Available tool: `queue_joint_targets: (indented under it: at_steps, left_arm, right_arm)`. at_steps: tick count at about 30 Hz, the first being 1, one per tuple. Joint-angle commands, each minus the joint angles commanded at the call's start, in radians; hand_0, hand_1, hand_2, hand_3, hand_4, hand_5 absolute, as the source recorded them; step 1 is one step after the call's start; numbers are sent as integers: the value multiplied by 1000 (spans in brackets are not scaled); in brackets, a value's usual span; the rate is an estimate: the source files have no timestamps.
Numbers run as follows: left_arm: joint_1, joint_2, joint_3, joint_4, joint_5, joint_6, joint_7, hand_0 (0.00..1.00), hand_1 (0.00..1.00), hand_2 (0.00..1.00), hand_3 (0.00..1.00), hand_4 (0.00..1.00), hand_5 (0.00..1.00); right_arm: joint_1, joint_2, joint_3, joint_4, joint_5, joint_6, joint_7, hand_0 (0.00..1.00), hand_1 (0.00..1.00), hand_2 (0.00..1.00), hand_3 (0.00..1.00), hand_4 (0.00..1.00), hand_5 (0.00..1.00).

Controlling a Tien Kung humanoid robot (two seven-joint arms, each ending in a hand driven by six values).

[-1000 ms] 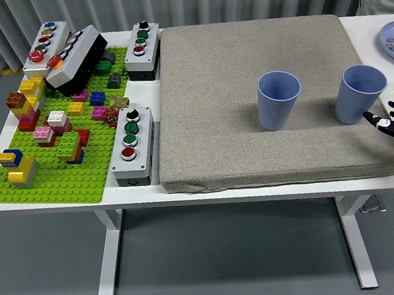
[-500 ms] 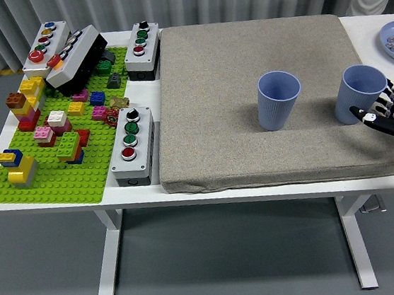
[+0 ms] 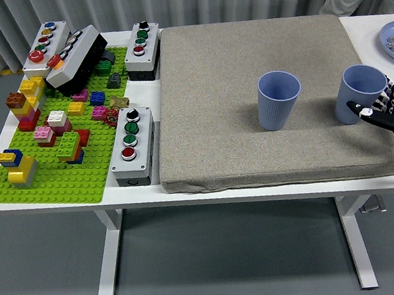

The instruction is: Pick cup pour cup place

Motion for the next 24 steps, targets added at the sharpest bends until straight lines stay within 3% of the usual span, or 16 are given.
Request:
queue_joint_targets:
  at_steps: [24]
  left_arm:
    - [-3,1,2,0,2,0,0,824,783,841,760,573,998]
  right_arm:
    - [25,11,-19,-22,13,2,1,949,913,998,998,862,416]
